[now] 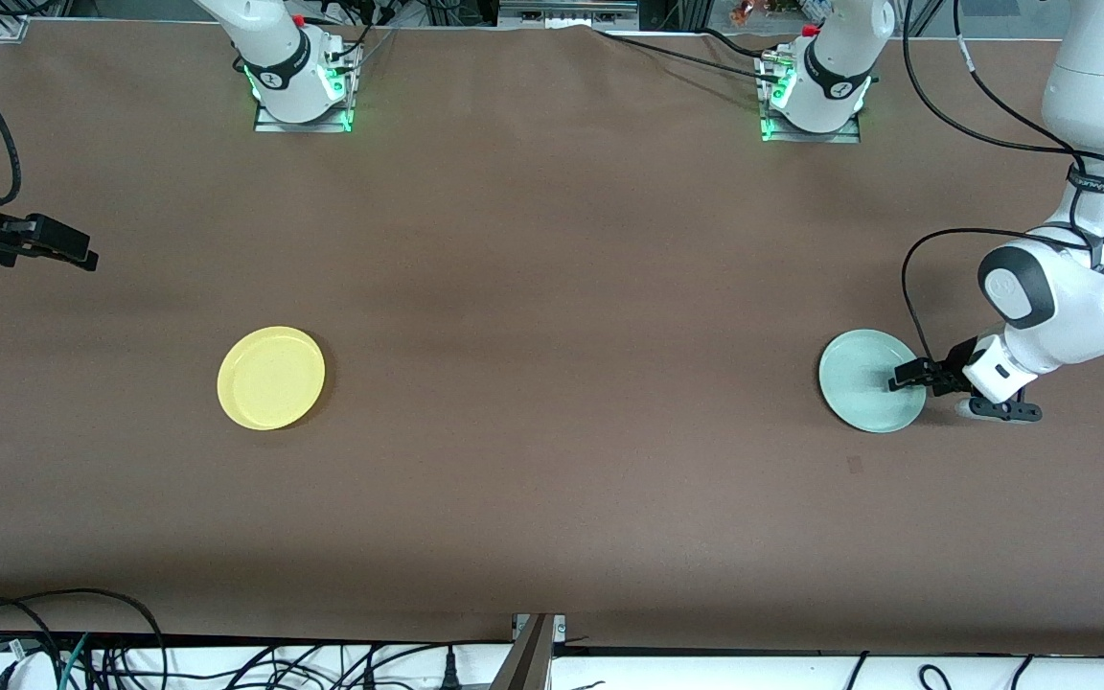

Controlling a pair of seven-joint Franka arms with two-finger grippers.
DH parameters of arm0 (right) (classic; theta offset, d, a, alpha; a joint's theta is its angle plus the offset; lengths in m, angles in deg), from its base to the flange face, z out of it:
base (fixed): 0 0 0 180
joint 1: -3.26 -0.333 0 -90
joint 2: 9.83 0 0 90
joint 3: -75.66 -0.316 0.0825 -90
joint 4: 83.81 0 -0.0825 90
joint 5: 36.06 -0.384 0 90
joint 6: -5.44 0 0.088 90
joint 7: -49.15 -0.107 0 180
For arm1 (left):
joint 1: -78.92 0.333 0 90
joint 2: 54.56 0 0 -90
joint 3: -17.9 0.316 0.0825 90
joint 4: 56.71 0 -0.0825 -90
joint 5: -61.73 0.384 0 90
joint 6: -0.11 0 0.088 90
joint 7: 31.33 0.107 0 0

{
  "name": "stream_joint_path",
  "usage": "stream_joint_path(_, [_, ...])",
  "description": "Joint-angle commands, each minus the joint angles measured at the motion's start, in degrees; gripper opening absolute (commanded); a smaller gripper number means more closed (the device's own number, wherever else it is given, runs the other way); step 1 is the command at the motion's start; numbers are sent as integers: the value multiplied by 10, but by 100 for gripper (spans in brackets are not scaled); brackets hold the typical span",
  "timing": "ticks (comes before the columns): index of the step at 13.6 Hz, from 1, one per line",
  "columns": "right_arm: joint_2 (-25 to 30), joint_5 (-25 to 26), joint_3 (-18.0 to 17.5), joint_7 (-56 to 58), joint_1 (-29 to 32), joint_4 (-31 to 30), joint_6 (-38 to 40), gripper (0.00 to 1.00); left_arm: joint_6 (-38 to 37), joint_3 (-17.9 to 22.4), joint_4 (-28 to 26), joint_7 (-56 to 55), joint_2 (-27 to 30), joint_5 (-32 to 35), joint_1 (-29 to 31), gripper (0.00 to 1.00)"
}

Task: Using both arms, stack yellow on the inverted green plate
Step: 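Close the left gripper on the green plate rim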

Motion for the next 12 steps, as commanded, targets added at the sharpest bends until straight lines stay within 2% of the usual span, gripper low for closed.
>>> stream_joint_path(1, [5,-7,-1,-4,0,-4,2,100,9,2,-4,45,-1,-22,-2,59])
stream_joint_path(2, [5,-7,-1,-4,0,-4,2,100,9,2,-3,46,-3,-22,-2,47])
stream_joint_path(4, [5,-7,-1,-4,0,-4,3,100,9,3,-2,46,-5,-22,-1,36])
stream_joint_path(6, [5,-7,-1,-4,0,-4,3,100,9,3,-1,46,-4,-21,-2,6])
stream_joint_path(7, [5,-7,-1,-4,0,-4,3,100,9,3,0,46,-4,-21,-2,0])
stream_joint_path(12, [4,-7,-1,-4,0,-4,2,100,8,3,10,45,-2,-17,-4,0])
